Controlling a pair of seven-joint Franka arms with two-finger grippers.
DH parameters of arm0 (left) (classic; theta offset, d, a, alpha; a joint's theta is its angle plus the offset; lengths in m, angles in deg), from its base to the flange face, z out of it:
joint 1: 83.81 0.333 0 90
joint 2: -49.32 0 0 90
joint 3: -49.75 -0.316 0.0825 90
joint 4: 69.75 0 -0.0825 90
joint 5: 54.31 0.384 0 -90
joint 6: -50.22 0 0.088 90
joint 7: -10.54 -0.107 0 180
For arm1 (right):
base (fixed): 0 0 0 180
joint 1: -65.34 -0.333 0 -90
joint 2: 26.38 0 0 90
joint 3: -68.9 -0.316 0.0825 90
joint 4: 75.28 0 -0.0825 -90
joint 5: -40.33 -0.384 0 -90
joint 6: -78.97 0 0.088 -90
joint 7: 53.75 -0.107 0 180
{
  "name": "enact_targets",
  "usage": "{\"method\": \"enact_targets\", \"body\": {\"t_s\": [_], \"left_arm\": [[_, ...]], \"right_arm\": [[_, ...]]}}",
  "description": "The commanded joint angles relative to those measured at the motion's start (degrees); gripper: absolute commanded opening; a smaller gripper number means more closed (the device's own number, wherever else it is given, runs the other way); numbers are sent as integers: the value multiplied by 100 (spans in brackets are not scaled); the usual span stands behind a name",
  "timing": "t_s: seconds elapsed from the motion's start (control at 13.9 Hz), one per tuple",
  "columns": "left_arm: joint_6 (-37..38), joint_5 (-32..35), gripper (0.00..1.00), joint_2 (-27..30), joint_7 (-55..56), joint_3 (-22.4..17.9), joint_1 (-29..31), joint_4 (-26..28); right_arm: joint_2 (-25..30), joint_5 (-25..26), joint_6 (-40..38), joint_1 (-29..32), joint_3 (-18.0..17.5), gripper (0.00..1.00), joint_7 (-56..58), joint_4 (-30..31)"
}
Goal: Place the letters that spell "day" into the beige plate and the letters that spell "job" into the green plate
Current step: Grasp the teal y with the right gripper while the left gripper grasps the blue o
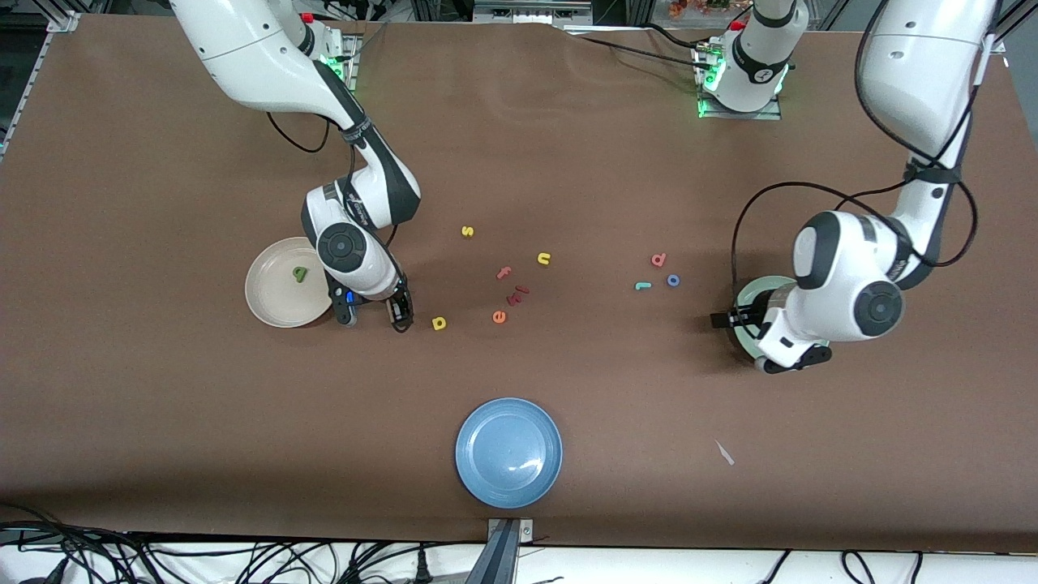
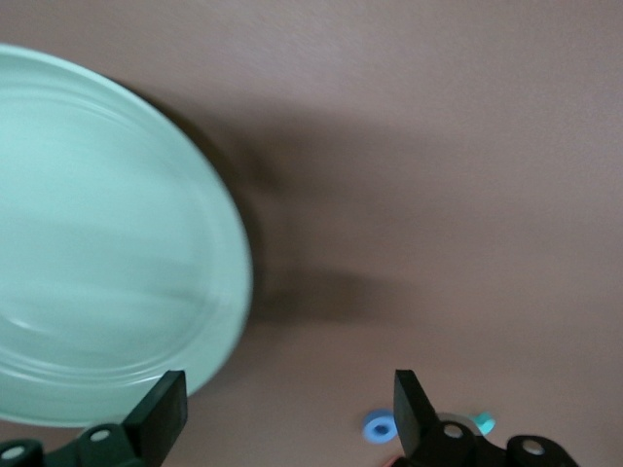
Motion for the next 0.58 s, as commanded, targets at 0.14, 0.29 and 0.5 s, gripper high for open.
{"method": "enact_targets", "body": {"t_s": [0.14, 0.29, 0.5], "left_arm": [[-419, -171, 83, -176, 573, 38, -494, 374], [-420, -171, 77, -149, 538, 205, -477, 525], [-420, -171, 67, -62, 529, 319, -486, 858]], "right_arm": [[-67, 18, 5, -70, 51, 35, -226, -87], [-23, 36, 5, -62, 86, 24, -218, -96], [178, 115, -92, -62, 156, 24, -183, -122]]}}
